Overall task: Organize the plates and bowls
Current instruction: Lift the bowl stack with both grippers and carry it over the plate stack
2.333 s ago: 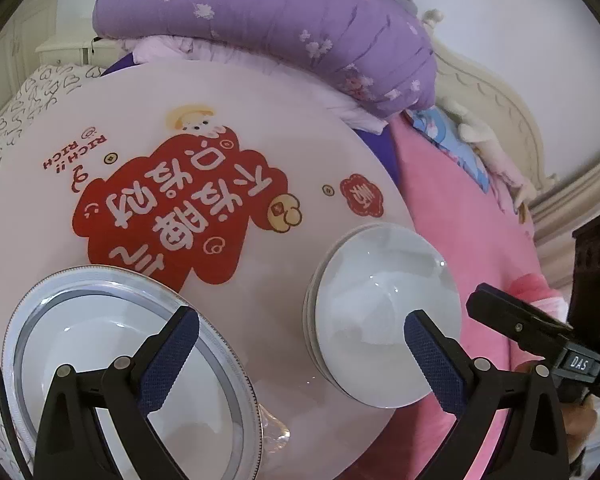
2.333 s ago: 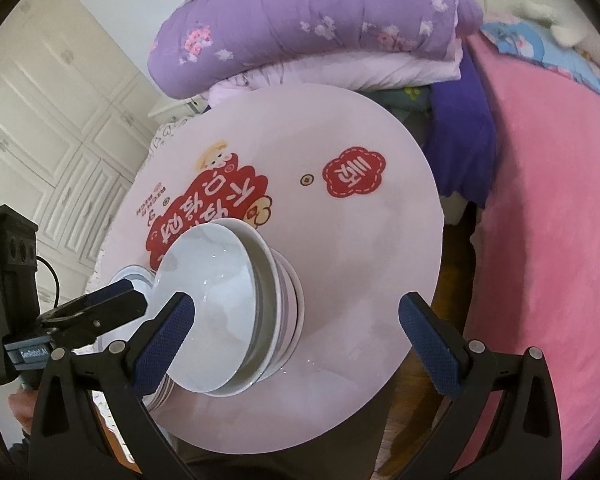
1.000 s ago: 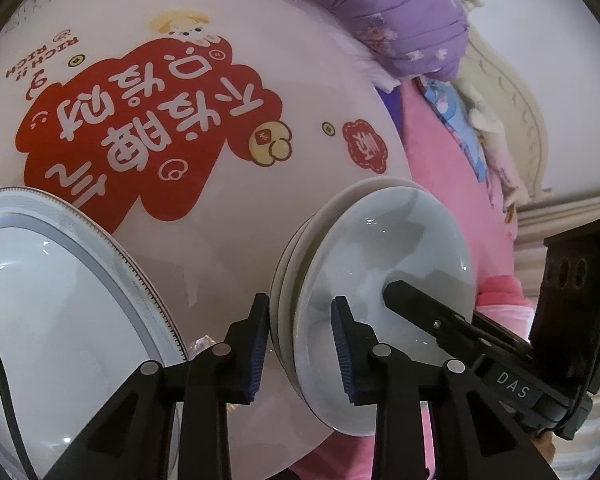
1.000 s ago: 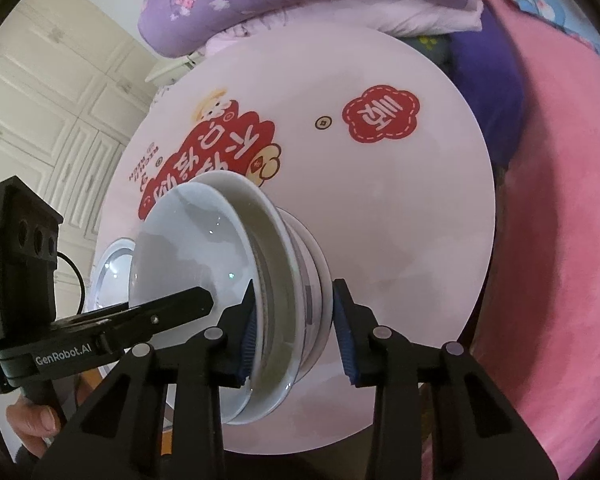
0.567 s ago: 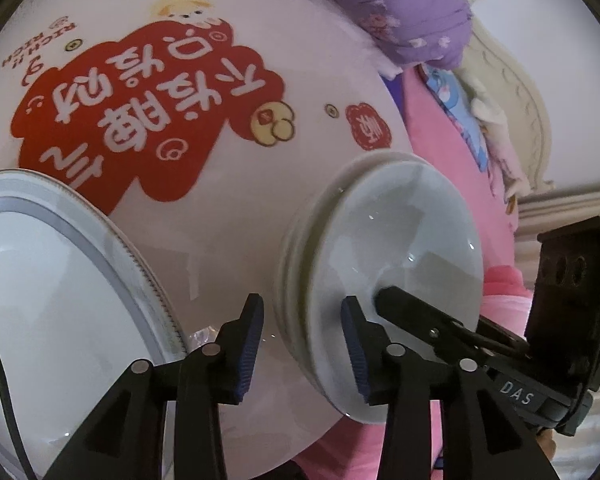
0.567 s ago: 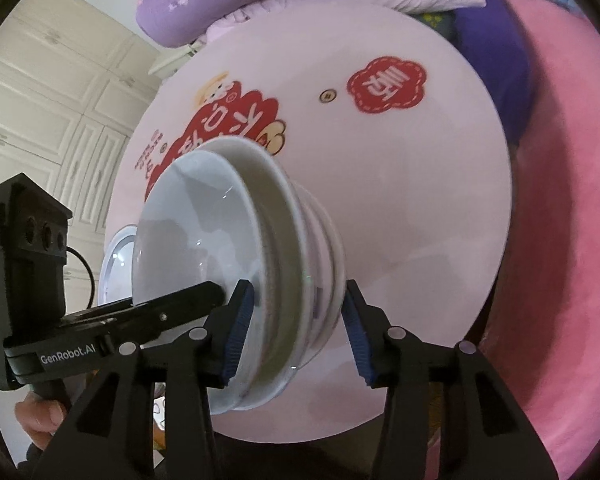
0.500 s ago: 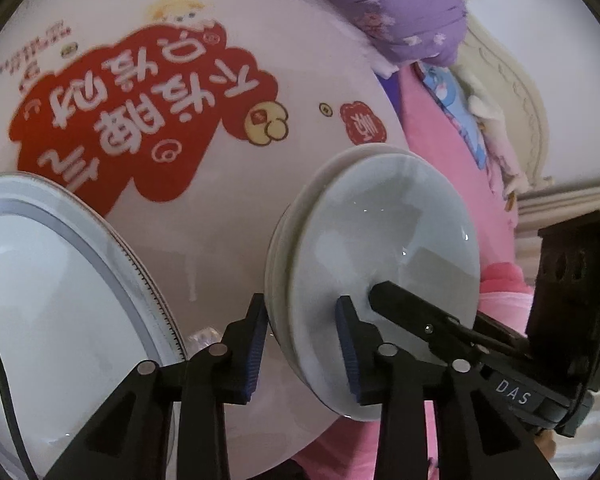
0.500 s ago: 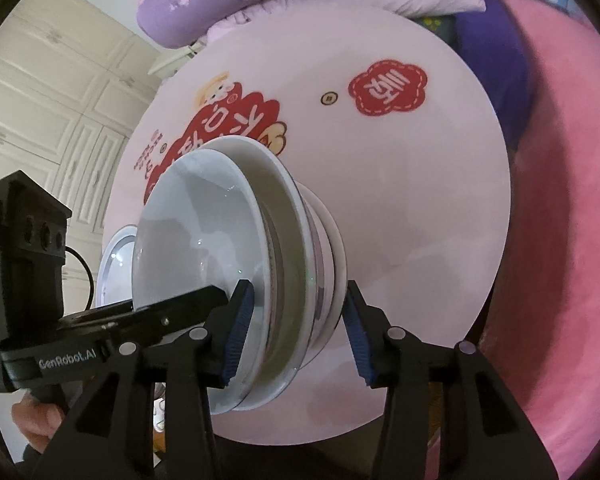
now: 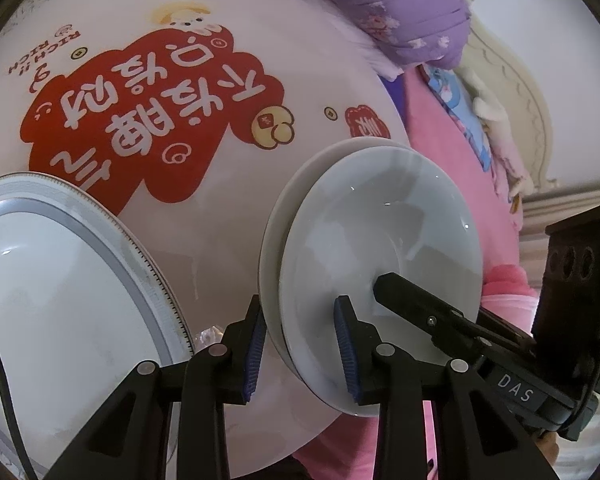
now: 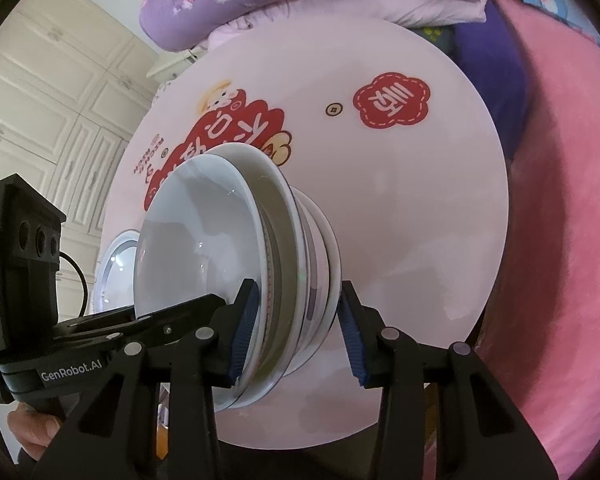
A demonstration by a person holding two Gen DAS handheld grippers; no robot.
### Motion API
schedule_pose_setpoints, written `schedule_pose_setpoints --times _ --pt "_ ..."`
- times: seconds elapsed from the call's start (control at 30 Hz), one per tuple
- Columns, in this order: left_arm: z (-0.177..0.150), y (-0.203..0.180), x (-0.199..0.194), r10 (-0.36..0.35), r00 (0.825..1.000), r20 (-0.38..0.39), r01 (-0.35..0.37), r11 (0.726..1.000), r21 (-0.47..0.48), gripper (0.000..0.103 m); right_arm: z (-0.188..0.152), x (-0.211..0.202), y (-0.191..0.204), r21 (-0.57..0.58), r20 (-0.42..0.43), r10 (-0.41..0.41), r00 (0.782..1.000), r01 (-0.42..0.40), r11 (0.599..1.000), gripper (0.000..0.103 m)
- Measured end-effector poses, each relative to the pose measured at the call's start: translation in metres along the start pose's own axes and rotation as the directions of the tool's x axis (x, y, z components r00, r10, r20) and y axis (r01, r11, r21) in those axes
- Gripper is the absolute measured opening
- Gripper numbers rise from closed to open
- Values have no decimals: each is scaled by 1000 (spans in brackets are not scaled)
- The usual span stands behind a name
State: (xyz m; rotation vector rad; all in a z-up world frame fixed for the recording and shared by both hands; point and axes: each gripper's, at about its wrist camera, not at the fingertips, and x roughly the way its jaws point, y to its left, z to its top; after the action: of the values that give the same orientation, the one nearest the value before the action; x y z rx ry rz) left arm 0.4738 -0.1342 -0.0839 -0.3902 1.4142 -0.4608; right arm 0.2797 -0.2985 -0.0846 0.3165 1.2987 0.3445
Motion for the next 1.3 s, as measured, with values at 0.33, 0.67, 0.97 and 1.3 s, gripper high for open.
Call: schedule_pose_setpoints --times 0.33,0.67,0.97,1.3 --pt "0 1 -29 -5 999 35 4 1000 11 28 6 -13 16 -31 22 9 1000 -8 1000 41" --pt "-10 28 -107 25 995 93 -24 1000 -11 29 11 -22 81 -134 16 62 998 -59 989 41" --pt "-41 69 -171 81 989 125 -73 995 -69 29 -1 -1 143 -223 -43 106 993 -113 968 41" --pt "-72 101 -198 113 986 120 -97 987 -128 29 -17 31 173 -271 -115 108 988 -135 953 41"
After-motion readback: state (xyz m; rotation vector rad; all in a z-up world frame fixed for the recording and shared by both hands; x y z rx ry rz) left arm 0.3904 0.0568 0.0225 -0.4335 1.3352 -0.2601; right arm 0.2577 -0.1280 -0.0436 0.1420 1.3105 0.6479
